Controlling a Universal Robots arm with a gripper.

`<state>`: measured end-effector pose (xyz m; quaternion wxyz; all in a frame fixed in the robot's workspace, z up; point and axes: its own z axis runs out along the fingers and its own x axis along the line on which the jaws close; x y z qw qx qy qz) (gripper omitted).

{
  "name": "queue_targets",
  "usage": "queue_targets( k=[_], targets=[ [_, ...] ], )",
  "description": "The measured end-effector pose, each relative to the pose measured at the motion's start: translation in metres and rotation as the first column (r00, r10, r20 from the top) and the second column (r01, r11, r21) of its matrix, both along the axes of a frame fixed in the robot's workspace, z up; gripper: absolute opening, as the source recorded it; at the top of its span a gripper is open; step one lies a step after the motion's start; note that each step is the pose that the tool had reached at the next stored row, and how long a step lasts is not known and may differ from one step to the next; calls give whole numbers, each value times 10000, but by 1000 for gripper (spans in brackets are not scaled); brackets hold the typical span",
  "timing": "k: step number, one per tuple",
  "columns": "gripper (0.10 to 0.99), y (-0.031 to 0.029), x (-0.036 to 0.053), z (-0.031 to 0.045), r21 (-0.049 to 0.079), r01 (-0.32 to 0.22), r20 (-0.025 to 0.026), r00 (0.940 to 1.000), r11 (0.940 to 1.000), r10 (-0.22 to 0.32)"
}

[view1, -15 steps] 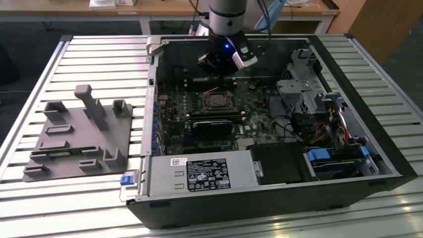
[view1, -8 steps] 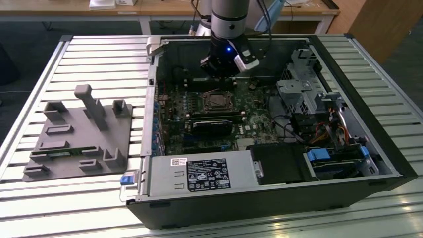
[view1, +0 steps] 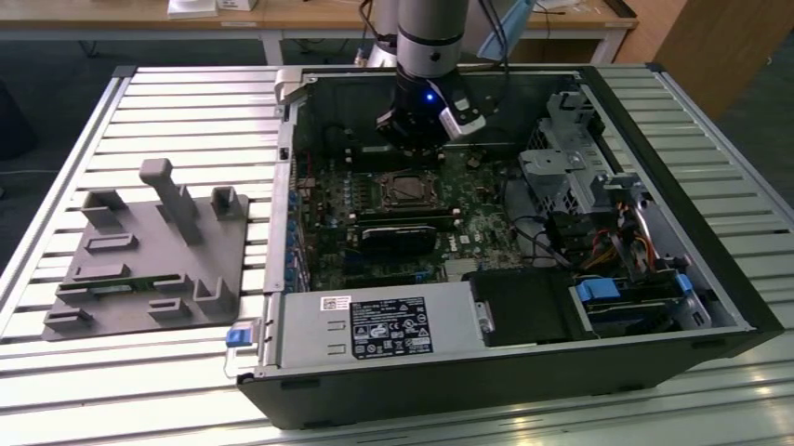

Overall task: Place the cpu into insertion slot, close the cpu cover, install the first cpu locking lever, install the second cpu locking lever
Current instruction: 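Install the first cpu locking lever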

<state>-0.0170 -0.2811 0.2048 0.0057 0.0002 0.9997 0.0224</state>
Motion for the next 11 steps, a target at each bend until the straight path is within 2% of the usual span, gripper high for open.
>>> queue_targets(
  k=[6, 11],
  targets=[
    [106, 5, 12, -24, -27, 0, 0, 10000, 10000, 0],
    [106, 6, 16, -41, -162, 1, 0, 10000, 9999, -1]
  ],
)
